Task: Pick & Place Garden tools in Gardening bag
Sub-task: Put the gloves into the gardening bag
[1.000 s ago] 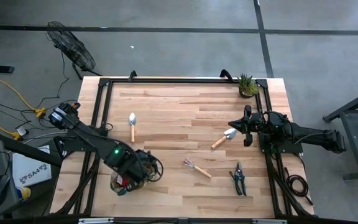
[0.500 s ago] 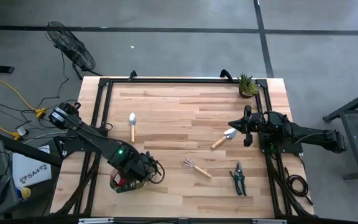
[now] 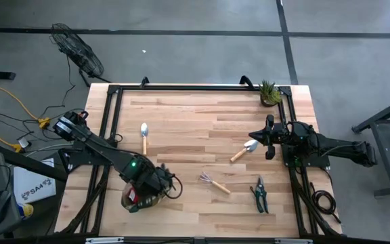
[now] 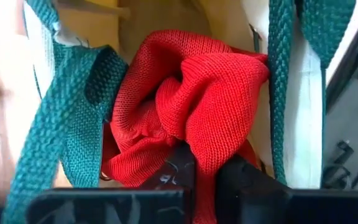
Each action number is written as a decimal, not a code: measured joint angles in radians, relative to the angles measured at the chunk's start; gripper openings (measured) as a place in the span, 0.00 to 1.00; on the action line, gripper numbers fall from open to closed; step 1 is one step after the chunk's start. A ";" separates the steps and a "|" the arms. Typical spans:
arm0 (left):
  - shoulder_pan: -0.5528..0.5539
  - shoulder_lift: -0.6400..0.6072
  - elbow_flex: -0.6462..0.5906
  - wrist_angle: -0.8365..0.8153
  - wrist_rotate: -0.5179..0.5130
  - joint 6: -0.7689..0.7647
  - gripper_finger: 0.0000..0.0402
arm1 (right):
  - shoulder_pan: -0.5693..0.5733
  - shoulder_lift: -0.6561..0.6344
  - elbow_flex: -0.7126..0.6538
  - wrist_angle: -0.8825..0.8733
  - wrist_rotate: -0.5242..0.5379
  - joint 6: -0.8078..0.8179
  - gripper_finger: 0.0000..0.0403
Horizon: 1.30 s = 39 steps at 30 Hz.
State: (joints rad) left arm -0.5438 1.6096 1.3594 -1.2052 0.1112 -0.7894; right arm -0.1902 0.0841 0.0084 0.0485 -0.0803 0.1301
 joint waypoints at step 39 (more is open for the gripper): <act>0.020 0.027 0.000 0.007 -0.115 0.269 0.04 | 0.000 0.000 0.000 0.000 0.000 0.000 0.01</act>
State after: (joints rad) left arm -0.5236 1.6367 1.3590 -1.1986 -0.0037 -0.5201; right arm -0.1900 0.0841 0.0084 0.0485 -0.0803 0.1303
